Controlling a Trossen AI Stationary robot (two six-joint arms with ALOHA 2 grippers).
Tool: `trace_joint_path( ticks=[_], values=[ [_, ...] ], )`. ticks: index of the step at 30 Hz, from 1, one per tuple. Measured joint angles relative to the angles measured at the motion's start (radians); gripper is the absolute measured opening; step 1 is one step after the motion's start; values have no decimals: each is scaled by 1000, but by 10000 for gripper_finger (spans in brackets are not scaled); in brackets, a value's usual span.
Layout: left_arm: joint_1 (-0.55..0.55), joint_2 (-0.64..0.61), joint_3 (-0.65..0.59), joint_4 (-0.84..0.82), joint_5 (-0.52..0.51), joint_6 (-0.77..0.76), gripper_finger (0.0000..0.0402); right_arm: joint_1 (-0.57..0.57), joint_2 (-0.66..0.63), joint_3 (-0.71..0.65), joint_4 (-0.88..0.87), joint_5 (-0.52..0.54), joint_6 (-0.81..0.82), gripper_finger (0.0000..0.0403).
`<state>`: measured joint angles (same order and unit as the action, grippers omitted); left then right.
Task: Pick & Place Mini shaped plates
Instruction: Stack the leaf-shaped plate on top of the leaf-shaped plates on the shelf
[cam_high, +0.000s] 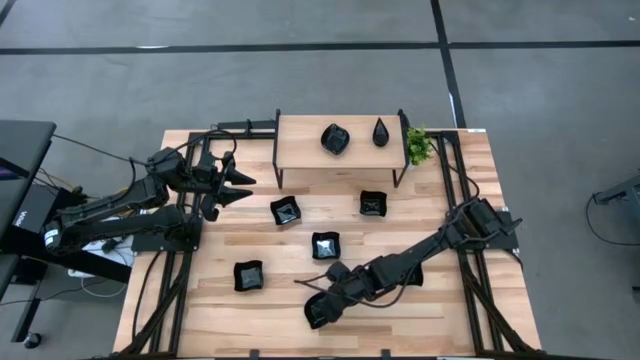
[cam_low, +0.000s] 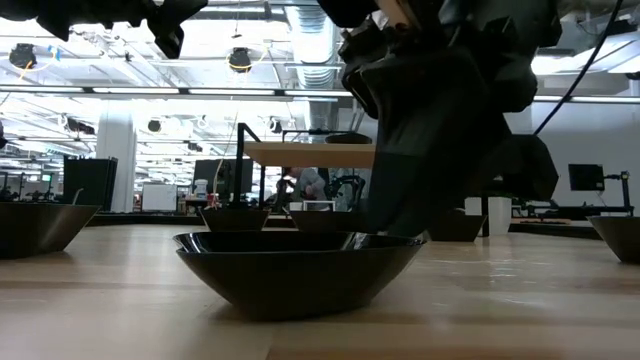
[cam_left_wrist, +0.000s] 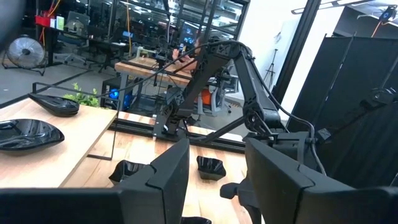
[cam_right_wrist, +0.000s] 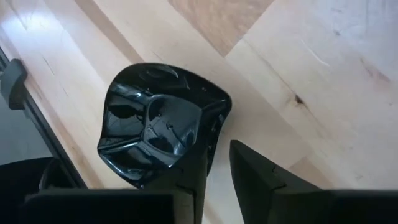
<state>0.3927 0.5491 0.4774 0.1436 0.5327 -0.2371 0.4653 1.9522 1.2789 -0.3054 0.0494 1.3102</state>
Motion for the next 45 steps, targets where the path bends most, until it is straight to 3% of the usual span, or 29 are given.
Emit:
trace_joint_path(
  ticks=[30,45],
  values=[
    [0,0,0,13,0,19,159,-14,0,0,1,-19,-16,60],
    [0,0,0,23,0,19,159,-1,37,0,58,54,50,60]
  ],
)
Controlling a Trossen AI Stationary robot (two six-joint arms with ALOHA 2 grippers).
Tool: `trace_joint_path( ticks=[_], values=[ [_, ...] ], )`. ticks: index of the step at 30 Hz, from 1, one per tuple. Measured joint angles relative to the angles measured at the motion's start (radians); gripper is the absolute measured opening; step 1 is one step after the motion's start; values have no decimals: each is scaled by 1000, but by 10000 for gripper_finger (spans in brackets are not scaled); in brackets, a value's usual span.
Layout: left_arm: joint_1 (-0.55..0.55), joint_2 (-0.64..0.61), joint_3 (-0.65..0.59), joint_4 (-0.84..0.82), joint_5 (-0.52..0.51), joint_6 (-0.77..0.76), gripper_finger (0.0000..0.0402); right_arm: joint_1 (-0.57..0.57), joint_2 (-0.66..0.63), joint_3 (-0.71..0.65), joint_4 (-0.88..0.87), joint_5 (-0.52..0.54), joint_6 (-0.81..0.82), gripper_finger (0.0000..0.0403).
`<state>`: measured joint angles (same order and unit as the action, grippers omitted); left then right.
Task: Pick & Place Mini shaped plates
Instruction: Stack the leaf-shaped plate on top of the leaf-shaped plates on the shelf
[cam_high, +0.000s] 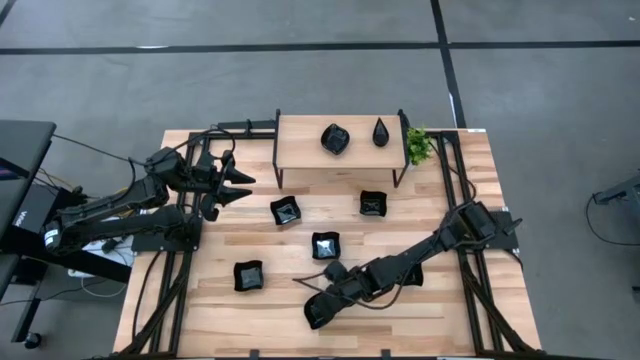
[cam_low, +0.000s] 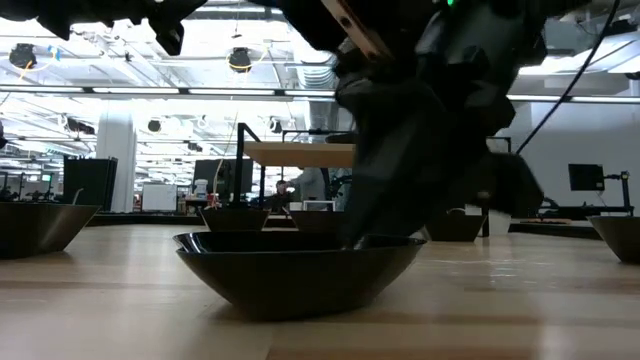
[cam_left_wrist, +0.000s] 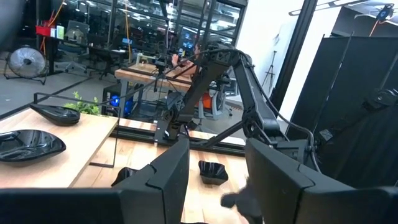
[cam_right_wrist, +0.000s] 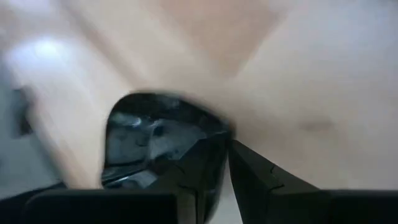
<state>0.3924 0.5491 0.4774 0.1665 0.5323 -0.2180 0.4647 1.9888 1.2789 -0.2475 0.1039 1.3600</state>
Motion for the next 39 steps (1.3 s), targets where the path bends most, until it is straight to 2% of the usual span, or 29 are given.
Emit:
trace_joint_path(
  ticks=[3,16,21,28,39],
  values=[
    [0,0,0,0,0,0,159,9,27,1,63,-21,10,60],
    [0,0,0,15,0,-7,159,18,16,0,20,2,19,56],
    [0,0,0,16,0,-8,159,16,16,0,21,3,21,43],
    [0,0,0,19,0,-8,159,17,15,1,24,10,21,6],
    [0,0,0,23,0,-8,159,15,13,1,21,23,14,3]
  ],
)
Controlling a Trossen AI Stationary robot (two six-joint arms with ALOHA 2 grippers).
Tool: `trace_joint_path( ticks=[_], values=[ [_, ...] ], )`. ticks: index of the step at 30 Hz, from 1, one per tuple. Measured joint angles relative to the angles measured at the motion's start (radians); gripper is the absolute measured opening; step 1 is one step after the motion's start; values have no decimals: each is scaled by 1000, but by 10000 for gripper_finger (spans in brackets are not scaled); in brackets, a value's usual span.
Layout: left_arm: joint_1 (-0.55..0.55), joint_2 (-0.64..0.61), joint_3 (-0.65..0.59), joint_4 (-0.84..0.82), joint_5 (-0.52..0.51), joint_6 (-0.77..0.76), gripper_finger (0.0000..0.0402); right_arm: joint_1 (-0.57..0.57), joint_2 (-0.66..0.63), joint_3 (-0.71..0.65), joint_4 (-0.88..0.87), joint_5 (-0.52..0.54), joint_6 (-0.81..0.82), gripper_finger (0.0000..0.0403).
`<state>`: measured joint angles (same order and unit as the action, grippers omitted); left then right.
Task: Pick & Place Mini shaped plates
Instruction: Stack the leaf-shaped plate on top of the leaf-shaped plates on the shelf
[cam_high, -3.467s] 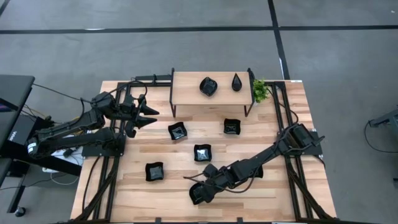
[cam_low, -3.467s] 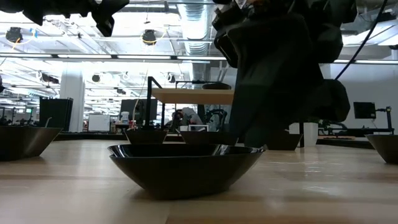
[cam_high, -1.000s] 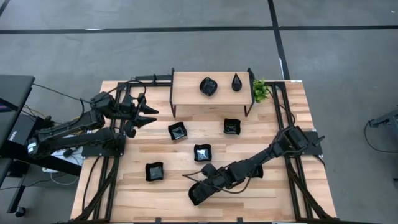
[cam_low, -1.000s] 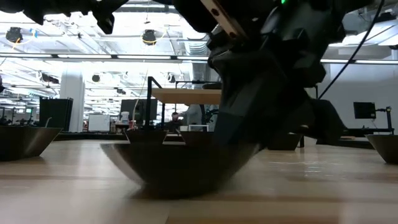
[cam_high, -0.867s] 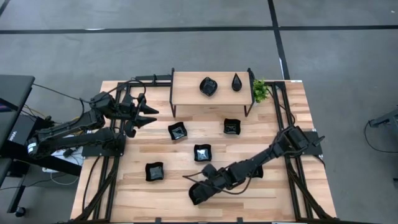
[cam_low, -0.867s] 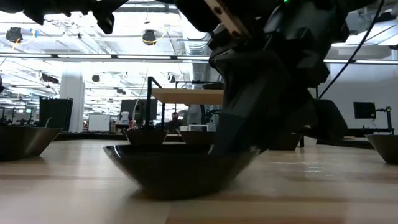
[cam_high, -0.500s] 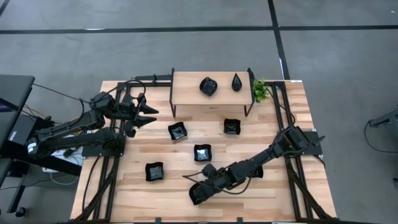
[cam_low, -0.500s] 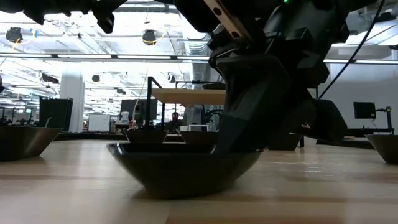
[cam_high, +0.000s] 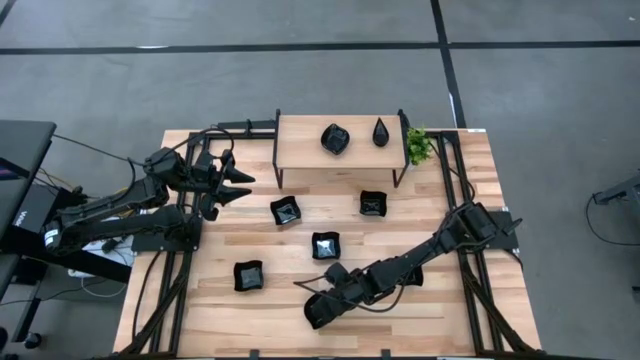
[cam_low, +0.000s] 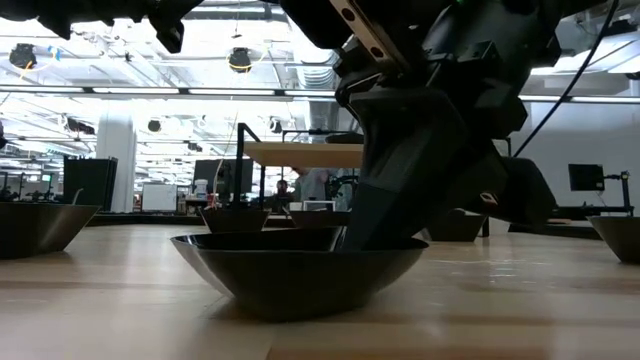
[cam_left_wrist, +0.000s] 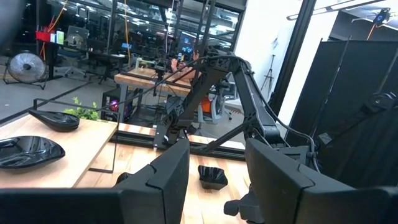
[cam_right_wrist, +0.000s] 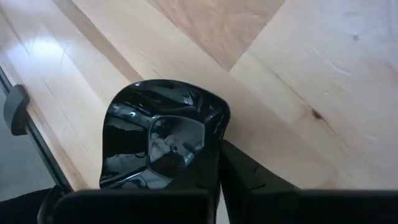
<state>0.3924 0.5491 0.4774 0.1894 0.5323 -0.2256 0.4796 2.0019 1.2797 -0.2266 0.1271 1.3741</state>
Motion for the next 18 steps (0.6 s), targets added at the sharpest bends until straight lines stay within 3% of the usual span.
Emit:
trace_joint_path(
  ticks=[8,18],
  values=[
    [0,0,0,5,0,0,159,-24,-96,0,-51,-18,-81,3],
    [0,0,0,11,0,0,159,-118,-340,0,-221,-122,-228,2]
  ],
)
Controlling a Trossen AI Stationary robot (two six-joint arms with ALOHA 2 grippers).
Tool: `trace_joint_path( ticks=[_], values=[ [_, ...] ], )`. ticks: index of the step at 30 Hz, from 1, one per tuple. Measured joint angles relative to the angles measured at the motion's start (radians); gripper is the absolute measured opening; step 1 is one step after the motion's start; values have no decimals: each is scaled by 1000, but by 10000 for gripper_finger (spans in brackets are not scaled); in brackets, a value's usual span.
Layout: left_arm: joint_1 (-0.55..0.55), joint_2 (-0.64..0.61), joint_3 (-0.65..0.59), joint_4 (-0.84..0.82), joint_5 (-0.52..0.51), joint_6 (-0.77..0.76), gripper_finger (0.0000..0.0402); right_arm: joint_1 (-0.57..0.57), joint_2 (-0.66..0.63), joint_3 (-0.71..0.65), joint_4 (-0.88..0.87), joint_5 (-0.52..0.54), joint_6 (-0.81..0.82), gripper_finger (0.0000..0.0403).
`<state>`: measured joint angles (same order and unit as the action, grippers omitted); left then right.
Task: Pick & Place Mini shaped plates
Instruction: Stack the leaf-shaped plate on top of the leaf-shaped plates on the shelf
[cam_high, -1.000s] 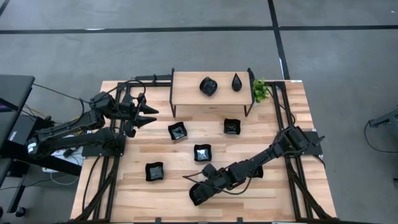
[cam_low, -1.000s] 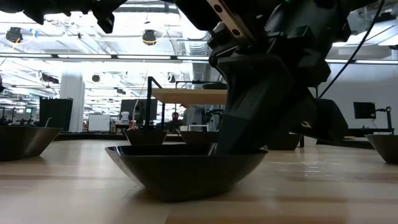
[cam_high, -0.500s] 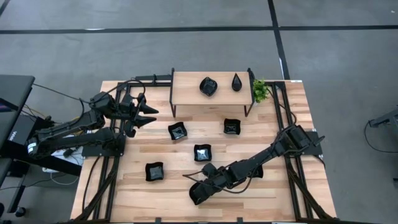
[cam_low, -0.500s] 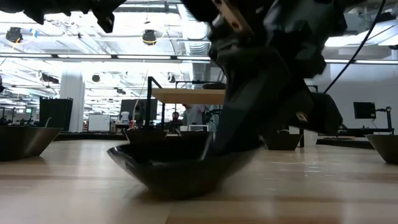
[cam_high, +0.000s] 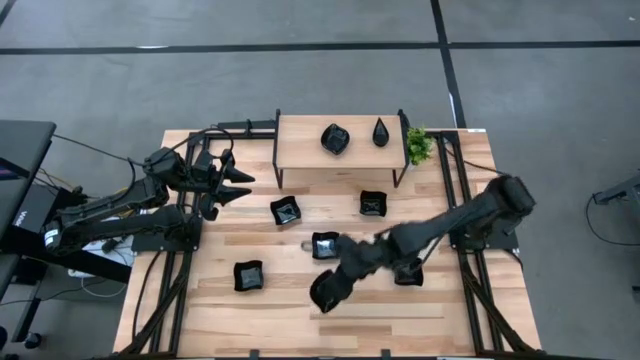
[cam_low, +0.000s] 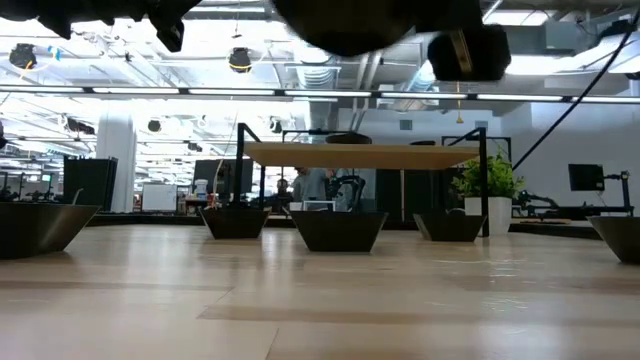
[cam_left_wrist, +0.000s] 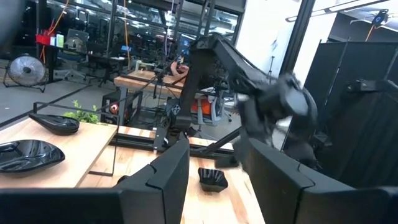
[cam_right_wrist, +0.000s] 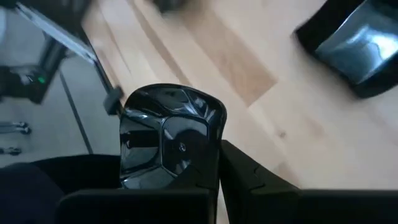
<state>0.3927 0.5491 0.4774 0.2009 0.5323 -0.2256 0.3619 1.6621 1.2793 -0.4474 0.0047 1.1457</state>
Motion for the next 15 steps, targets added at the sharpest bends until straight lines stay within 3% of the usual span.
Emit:
trace_joint_path(
  ticks=[7,15],
  values=[
    [0,0,0,3,0,0,159,-142,-180,0,-97,-32,-107,2],
    [0,0,0,10,0,4,159,-424,-305,0,-150,-222,-264,1]
  ],
)
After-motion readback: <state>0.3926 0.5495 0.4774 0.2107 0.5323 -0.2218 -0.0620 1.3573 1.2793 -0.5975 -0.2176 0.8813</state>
